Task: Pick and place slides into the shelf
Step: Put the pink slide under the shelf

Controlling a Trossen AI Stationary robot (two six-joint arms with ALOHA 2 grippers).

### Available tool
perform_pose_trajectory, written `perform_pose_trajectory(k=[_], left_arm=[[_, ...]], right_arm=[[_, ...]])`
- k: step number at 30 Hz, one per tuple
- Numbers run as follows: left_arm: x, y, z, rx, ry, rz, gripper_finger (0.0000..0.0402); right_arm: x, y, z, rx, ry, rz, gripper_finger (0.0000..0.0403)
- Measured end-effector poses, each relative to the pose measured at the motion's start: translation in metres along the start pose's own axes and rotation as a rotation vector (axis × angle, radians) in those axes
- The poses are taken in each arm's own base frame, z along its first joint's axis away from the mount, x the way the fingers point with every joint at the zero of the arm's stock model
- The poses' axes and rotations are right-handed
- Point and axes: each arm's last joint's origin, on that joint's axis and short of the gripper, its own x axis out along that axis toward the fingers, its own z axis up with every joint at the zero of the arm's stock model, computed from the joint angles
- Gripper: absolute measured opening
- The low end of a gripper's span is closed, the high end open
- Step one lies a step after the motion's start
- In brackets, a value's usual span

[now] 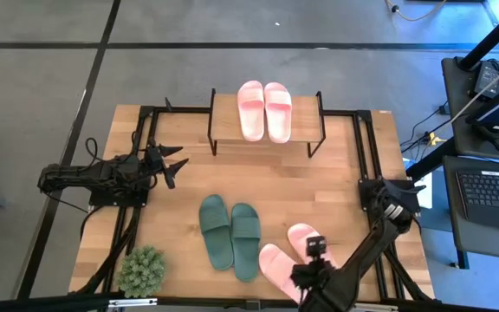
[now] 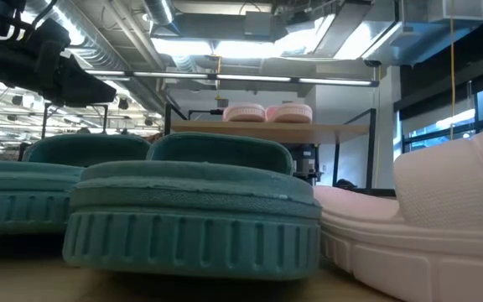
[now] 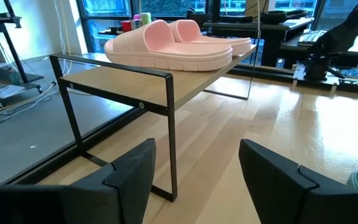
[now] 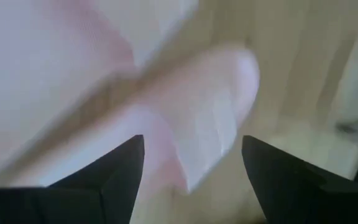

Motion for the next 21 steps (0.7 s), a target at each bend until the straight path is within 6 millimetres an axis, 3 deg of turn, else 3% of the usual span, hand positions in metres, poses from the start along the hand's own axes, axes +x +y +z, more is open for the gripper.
perform_pose_trajectory(k=[7,14,21], left_arm=[[0.000,0.000,0.000,-0.015,-0.001,0.000,0.0224],[0.000,0.000,0.000,-0.048,-0.001,0.000,0.0224],[0.000,0.000,0.000,-0.048,-0.001,0.000,0.0224]], right_arm=[[0.025,-0.003,-0.027,-0.035,0.065,-0.095,0.0271],[0.041,0.005,-0.028,-0.056,0.040,-0.069,0.0271],[0.065,0.003,-0.038,-0.062,0.057,-0.160,0.0271]])
